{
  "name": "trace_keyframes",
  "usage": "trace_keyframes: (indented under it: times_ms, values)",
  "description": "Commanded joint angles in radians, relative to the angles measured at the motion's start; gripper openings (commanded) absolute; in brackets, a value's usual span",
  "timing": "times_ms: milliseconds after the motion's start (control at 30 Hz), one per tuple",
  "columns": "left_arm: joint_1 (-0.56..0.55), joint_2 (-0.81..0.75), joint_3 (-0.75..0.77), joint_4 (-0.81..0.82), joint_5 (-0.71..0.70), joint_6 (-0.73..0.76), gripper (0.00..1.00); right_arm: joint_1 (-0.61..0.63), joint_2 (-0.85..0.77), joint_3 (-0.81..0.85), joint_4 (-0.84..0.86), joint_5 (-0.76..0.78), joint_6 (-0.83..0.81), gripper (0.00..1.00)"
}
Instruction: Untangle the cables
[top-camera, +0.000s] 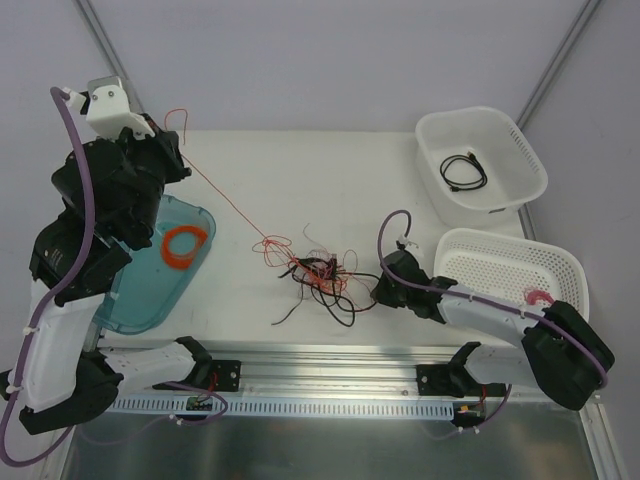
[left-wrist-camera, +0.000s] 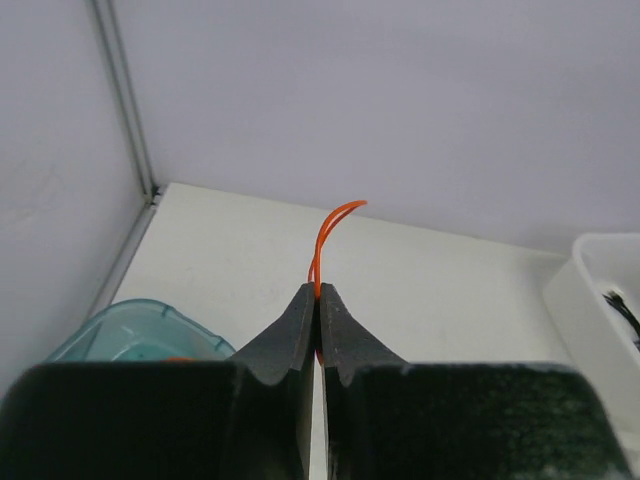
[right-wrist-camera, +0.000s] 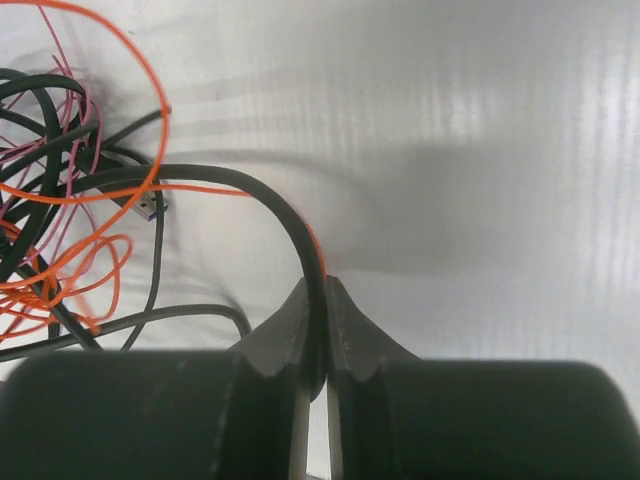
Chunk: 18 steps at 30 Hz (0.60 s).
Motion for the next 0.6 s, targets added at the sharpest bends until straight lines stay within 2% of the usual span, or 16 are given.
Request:
trace_keyframes:
  times_ms: [0, 133, 200, 233, 267, 333, 367, 433, 467, 567]
  values:
    - [0.013, 0.007, 0.047, 0.017, -0.178, 0.158, 0.00, -0.025, -0.069, -0.007, -0.104, 0.051, -0.002, 0.01]
    - [0.014, -0.047, -0.104, 0.014, -0.205, 0.116, 0.00, -0.028, -0.184, 0.022, -0.209, 0.109, -0.053, 0.01]
    - [0.014, -0.085, -0.228, 0.012, -0.093, 0.042, 0.00, -0.031, -0.225, 0.051, -0.270, 0.123, -0.085, 0.02]
    - [0.014, -0.122, -0.271, 0.015, -0.049, -0.040, 0.00, -0.030, -0.237, 0.066, -0.293, 0.135, -0.107, 0.04]
    - [0.013, -0.136, -0.313, 0.017, 0.055, -0.079, 0.00, -0.031, -0.254, 0.086, -0.319, 0.140, -0.143, 0.08]
    - [0.014, -0.154, -0.429, 0.017, 0.157, -0.180, 0.00, -0.030, -0.262, 0.140, -0.379, 0.148, -0.189, 0.16]
    - [0.014, -0.156, -0.468, 0.021, 0.224, -0.215, 0.00, -0.031, -0.265, 0.157, -0.394, 0.139, -0.240, 0.29]
    - [0.013, -0.145, -0.574, 0.037, 0.388, -0.297, 0.00, -0.027, -0.271, 0.203, -0.419, 0.099, -0.292, 0.41]
    - [0.013, -0.142, -0.606, 0.064, 0.429, -0.317, 0.00, -0.024, -0.283, 0.217, -0.419, 0.080, -0.358, 0.51]
    - [0.010, -0.147, -0.730, 0.128, 0.509, -0.394, 0.00, 0.008, -0.300, 0.282, -0.430, 0.020, -0.444, 0.62]
